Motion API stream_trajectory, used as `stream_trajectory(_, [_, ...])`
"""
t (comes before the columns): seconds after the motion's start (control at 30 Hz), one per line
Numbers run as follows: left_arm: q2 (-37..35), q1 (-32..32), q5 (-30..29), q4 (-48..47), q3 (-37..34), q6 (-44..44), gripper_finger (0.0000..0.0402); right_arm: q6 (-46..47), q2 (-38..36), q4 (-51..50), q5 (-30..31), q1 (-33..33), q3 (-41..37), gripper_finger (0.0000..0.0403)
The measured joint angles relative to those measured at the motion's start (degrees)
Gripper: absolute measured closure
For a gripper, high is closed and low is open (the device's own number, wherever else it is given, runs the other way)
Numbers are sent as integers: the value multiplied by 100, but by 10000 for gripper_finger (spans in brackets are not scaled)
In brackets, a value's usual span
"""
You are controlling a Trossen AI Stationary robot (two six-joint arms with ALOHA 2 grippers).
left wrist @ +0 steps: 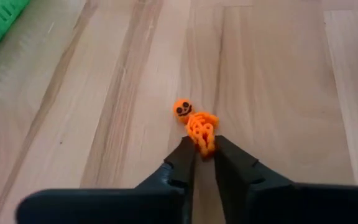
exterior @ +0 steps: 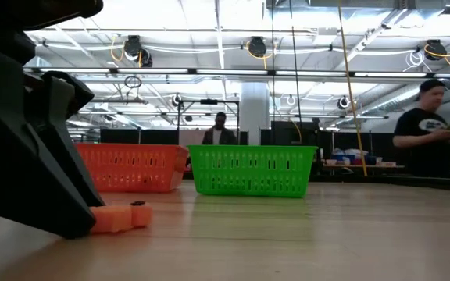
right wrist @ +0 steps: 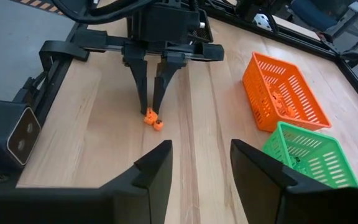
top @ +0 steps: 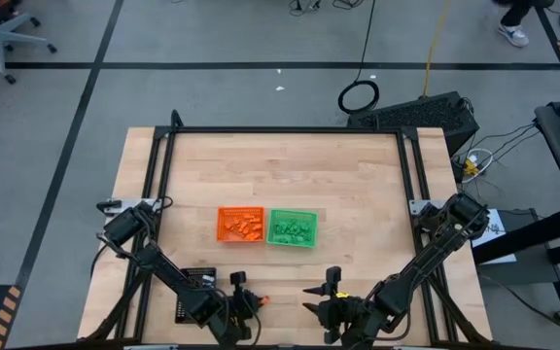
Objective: Sort Halloween decoration
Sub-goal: Put the orange skeleton toy into the orange bin
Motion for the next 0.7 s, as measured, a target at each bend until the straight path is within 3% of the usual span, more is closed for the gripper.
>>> stream_trajectory(0.2, [0,22,-49,-16,0,139,394,0,0,5,0,-2,0,257])
stream_trajectory(0.7, [11,31,-258,9,-9,288,398,1,0,5,-2,-2,0,257])
